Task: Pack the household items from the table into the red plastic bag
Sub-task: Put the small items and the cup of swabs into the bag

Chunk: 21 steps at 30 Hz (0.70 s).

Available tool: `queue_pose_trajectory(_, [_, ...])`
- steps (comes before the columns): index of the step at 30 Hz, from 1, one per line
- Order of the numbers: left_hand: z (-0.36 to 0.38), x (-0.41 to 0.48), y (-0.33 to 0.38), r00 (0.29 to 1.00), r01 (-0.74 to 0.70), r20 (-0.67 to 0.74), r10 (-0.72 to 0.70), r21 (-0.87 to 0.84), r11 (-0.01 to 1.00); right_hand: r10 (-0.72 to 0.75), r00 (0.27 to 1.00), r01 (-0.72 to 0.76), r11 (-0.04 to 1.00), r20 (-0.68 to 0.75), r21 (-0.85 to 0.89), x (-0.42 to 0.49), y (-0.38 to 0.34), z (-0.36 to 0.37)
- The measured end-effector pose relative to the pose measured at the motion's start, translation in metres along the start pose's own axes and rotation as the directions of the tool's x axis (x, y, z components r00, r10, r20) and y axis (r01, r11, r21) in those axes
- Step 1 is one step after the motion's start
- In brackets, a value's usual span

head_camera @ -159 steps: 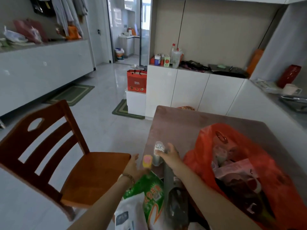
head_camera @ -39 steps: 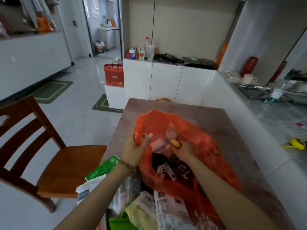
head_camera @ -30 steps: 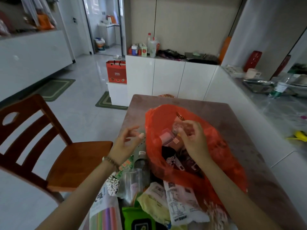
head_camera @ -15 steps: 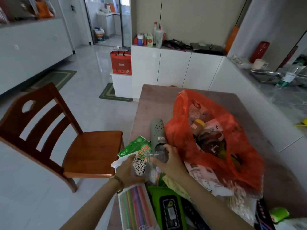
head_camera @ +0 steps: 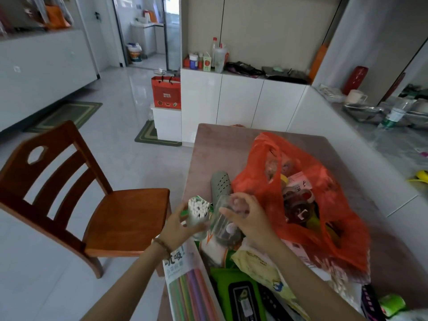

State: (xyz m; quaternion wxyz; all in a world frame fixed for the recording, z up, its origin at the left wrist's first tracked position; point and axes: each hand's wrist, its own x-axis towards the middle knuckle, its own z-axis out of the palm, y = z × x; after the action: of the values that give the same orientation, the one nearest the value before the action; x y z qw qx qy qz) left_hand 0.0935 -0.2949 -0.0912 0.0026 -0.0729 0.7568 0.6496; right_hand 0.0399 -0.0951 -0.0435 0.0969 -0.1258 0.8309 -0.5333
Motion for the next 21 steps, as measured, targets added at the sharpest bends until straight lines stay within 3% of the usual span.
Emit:
queue_pose_trajectory(3, [-0.012,0.002,0.035,0.992,0.050,0.122,-0.036,-0.114,0.992,-0.145,0.989,0.151,0.957,-0.041,0.246,-0.004,-0.035,-0.027])
queue_pose_trajectory(5, [-0.014,0.001,0.054,0.972,0.099,0.226,-0.068,-0.126,0.987,-0.211,0.968,0.244,0.920,-0.138,0.305,-0.001,-0.053,-0.045])
queue_pose_trajectory(8, [-0.009,-0.001,0.077,0.932,0.182,0.354,-0.073,-0.286,0.941,-0.250,0.941,0.322,0.871,-0.230,0.371,0.006,-0.072,-0.067])
queue_pose_trajectory(12, [0.001,-0.006,0.105,0.876,0.246,0.481,-0.037,-0.379,0.892,-0.199,0.969,0.247,0.837,-0.149,0.488,0.011,-0.085,-0.072])
queue_pose_trajectory(21, [0.005,-0.009,0.127,0.876,0.213,0.481,0.025,-0.433,0.876,-0.258,0.966,0.217,0.785,-0.012,0.580,0.001,-0.103,-0.090])
